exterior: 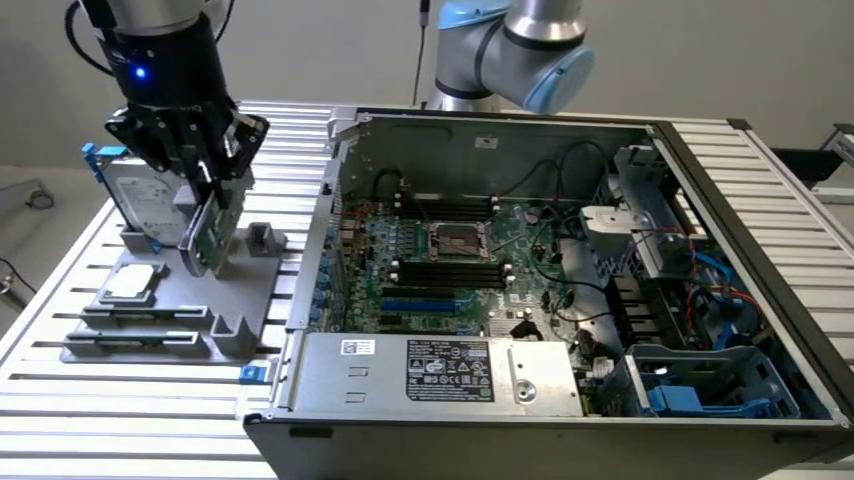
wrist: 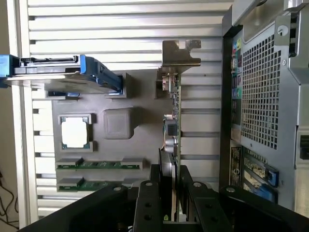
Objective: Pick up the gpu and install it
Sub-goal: 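Pick up the gpu and move the gpu toward the slot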
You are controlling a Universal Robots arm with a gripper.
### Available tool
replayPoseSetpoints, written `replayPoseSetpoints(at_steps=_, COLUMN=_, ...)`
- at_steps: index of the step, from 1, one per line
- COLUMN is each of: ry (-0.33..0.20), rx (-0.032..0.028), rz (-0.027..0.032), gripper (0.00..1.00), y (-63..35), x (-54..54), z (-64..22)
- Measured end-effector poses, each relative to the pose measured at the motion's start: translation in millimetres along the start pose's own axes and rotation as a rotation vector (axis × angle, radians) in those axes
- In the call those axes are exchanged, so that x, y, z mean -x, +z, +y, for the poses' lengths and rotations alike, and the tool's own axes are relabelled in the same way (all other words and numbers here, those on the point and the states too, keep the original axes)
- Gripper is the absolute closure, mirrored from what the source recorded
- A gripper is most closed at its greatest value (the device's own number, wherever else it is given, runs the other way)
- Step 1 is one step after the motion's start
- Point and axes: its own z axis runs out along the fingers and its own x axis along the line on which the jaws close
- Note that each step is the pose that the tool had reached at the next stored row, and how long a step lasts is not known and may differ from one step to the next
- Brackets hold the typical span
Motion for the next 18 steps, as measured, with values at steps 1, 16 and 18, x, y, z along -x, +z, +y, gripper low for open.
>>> replayPoseSetpoints(at_steps=1, ry=0.000, rx=0.0000, rz=0.0015, gripper=0.73, y=-4.6, x=2.6, z=0.1)
replayPoseSetpoints(at_steps=16, ry=0.000, rx=0.0000, rz=0.0189, gripper=0.73, y=-75.8, x=65.4, z=2.6)
replayPoseSetpoints(at_steps=18, ry=0.000, rx=0.0011, rz=0.0206, gripper=0.73, y=-84.3, x=74.2, z=2.9)
